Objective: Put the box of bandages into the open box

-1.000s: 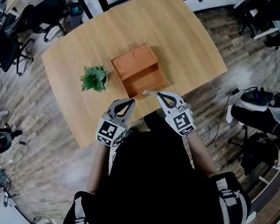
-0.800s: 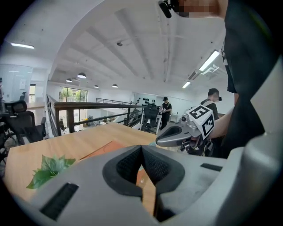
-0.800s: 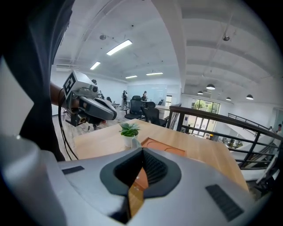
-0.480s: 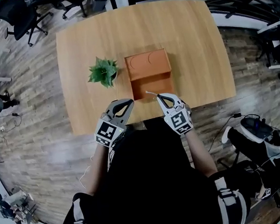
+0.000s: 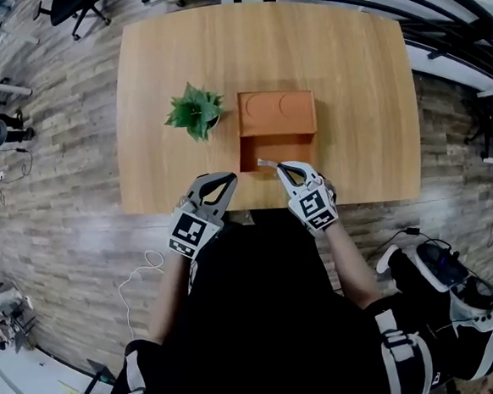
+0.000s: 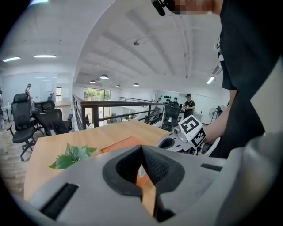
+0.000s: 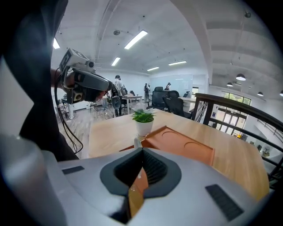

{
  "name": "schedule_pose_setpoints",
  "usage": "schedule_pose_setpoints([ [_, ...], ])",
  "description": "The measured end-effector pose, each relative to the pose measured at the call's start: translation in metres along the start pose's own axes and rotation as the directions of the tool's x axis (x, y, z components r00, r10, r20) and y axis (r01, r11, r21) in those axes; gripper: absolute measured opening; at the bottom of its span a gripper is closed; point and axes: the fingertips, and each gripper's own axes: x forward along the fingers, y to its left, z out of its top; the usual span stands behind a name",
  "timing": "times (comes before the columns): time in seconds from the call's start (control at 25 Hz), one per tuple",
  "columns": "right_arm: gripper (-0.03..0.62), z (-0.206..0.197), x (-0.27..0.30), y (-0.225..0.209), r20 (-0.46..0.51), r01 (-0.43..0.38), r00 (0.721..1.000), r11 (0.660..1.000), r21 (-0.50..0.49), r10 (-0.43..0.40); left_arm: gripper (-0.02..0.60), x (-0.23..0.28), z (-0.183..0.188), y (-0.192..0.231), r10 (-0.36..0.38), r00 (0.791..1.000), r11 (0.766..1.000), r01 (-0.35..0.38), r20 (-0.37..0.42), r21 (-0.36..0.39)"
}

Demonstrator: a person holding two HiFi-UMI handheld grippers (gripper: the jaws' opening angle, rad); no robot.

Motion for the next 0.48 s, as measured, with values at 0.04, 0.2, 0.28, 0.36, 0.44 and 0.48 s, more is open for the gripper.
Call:
schedule_pose_setpoints([
  [0.04, 0.025, -0.003, 0.003, 0.0, -0.004, -0.011, 1.0, 1.0, -0.001, 0.011, 0.02, 0.0, -0.001, -0.001, 0.008, 1.0, 1.0, -0.008, -0.003, 0.001],
  [0.2, 0.025, -0.01, 0.011, 0.001, -0.018, -0.051, 0.999, 0.998, -0.023, 0.05, 0.02, -0.003, -0.005, -0.007, 0.039, 0.999, 0.999, -0.039, -0.011, -0.004],
  [0.28, 0.025, -0.012, 0.016, 0.002, -0.016, -0.071, 0.997, 0.997, -0.031, 0.071, 0.019, -0.004, -0.008, -0.009, 0.055, 0.998, 0.998, -0.055, -0.016, -0.008],
  [0.36, 0.025, -0.019, 0.021, 0.003, -0.031, -0.087, 0.996, 0.996, -0.03, 0.087, 0.019, -0.007, -0.011, -0.009, 0.074, 0.997, 0.997, -0.074, -0.019, -0.014],
  [0.44, 0.025, -0.023, 0.025, 0.003, -0.04, -0.1, 0.994, 0.994, -0.034, 0.098, 0.02, -0.01, -0.013, -0.01, 0.09, 0.996, 0.996, -0.091, -0.023, -0.021],
  [0.48, 0.025, -0.025, 0.027, 0.003, -0.045, -0.107, 0.993, 0.994, -0.036, 0.105, 0.02, -0.012, -0.014, -0.01, 0.097, 0.995, 0.995, -0.097, -0.026, -0.024],
])
